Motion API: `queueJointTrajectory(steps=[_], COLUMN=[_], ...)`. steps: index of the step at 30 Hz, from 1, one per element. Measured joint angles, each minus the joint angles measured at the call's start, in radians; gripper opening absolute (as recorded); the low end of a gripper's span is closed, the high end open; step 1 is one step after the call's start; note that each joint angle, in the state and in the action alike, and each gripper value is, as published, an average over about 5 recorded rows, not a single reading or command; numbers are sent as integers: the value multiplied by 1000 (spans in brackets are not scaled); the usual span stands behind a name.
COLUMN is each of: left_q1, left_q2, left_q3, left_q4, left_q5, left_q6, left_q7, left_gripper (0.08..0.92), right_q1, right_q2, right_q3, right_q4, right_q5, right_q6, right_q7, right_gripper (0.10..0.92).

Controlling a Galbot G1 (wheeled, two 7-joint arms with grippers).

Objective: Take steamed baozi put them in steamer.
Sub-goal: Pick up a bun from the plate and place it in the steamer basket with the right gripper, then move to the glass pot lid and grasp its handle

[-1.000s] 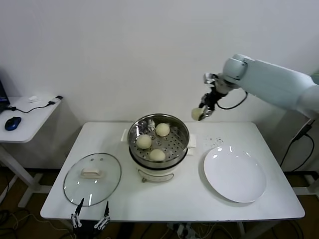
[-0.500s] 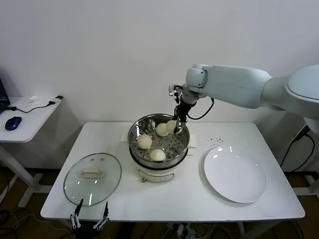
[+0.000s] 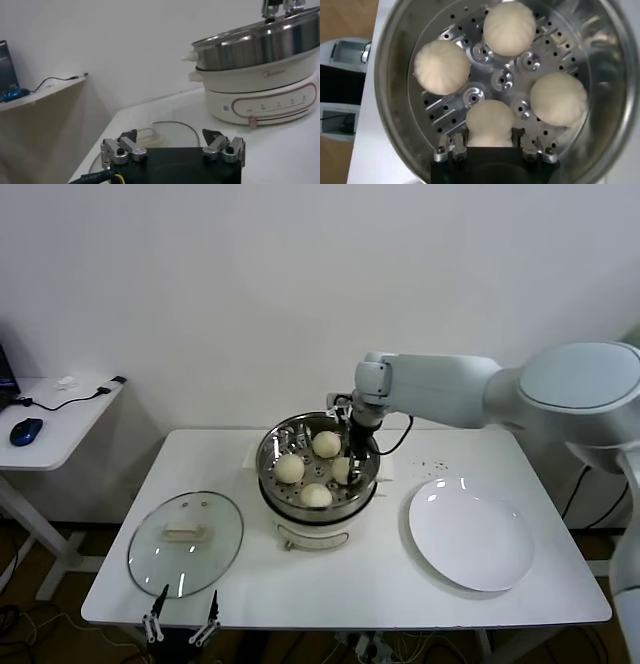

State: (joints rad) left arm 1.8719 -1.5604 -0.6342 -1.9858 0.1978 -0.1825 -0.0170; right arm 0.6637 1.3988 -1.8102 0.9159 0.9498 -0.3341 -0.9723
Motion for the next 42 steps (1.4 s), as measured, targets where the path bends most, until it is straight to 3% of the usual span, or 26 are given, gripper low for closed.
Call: queueJointTrajectory(steps=[12,29,42], left_q1=[-5,12,7], left_q2=[1,6,-4], left_q3=[2,-8,-38], left_q4=[1,-22,-65], left_q5=[11,20,16], left_q6=[4,2,28], left_q7=[1,-4,6], left_gripper=[823,823,823], right_q1=[-3,119,-18], right_q2=[-2,-170,-587], right_q3=[7,92,336], right_q4=[-7,113,424], right_q5=[2,35,47], right_q6=[1,89,315], right_q7=[-5,15,331], right_gripper=[815,823,823])
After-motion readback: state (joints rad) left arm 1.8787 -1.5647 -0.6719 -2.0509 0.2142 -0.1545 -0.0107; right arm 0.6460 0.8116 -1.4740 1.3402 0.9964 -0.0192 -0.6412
